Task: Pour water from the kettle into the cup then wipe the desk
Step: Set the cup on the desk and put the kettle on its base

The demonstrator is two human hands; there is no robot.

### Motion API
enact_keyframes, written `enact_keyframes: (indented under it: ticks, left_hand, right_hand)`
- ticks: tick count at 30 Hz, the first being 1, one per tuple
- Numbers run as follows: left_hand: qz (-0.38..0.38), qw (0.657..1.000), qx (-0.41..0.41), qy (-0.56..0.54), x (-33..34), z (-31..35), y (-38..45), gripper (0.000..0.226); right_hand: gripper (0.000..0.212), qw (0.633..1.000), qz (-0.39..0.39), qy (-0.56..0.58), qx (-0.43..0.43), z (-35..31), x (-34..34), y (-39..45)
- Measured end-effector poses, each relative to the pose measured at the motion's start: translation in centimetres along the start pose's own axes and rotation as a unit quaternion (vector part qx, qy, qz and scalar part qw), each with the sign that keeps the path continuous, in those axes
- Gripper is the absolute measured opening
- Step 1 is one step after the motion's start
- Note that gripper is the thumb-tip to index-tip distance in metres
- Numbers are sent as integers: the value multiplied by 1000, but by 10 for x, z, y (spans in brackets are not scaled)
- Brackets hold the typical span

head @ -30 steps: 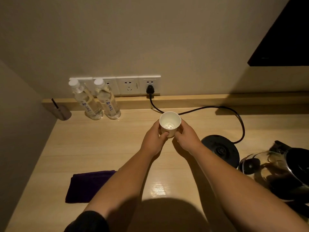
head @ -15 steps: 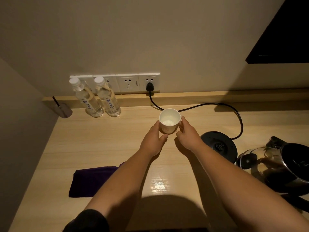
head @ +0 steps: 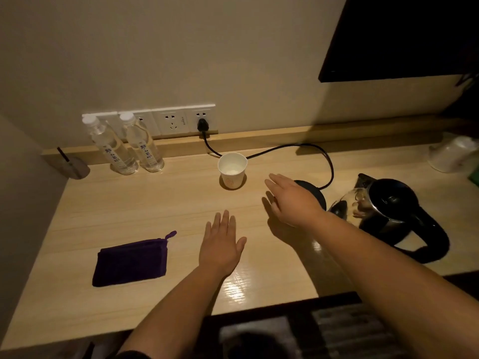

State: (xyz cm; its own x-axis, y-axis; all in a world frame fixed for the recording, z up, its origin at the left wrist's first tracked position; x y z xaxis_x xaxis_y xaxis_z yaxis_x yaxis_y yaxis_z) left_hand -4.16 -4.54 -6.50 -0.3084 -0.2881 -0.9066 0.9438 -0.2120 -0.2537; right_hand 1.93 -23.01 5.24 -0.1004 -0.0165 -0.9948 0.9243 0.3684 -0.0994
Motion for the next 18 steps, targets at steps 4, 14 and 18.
enact_keyframes:
  ticks: [4,14,18]
  left_hand:
    - [22,1000,0,17,5,0,-3,71]
    - [30,999,2,23,3,3,-3,71]
    - [30,999,5,35,4,1,0,74]
  right_hand:
    - [54,986,10,-138,-89,20,-23,-30]
    - [60,979,47,-195,-28,103,-68,-133]
    - [61,981,72,-176,22,128,-69,-174]
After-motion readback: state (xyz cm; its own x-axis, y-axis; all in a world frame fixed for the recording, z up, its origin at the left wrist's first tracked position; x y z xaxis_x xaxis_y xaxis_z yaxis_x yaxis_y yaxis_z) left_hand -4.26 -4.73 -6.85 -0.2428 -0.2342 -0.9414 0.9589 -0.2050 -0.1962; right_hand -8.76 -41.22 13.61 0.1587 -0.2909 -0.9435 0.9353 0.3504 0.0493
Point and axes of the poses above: each hand's wrist, its own y-axis towards the middle knuckle, its own x-axis out of the palm, z = x × y, the point moved 4 cm from there along y, towards the middle knuckle, and after that the axes turned 11 degrees about -y, right-handed, at the moved point
